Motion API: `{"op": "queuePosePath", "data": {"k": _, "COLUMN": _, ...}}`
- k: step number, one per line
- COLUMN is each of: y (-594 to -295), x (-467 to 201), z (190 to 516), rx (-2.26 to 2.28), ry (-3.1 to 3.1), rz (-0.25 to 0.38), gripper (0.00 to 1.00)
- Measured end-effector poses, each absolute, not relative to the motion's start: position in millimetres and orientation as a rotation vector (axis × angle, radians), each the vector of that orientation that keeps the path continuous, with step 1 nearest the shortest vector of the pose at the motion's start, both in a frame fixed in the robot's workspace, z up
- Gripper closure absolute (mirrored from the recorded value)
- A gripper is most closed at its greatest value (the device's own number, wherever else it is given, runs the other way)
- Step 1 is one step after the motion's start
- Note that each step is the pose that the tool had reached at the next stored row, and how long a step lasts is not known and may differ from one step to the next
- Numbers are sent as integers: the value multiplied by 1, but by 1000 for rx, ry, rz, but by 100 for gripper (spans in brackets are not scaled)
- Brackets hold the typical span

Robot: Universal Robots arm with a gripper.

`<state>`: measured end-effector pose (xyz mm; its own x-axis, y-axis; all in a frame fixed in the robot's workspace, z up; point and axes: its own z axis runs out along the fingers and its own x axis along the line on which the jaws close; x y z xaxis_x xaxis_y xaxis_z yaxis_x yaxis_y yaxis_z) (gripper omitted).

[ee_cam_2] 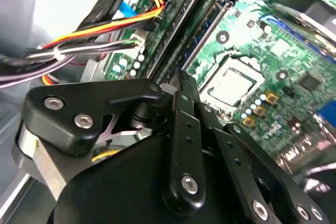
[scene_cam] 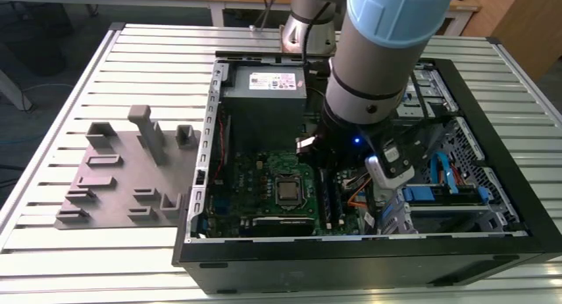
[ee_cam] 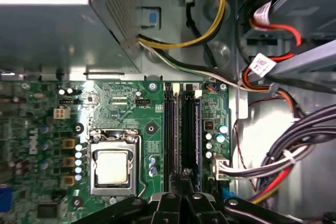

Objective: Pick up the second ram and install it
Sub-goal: 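Insert the second ram into the second slot, then press down the second ram until it locks into place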

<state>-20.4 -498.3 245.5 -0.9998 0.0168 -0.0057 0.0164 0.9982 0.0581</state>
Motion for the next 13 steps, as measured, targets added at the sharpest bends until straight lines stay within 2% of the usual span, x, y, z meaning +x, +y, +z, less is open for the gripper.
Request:
{"op": "queuePosePath", "data": {"k": 1, "y": -498, "x": -20, "z": 249, "rx": 26, "ry": 3134, "rz": 90, "gripper": 93}}
{"op": "queuePosePath", "data": {"k": 13, "y": -498, "x": -20, "z": 251, "rx": 26, "ry": 3134, "rz": 90, "gripper": 93}}
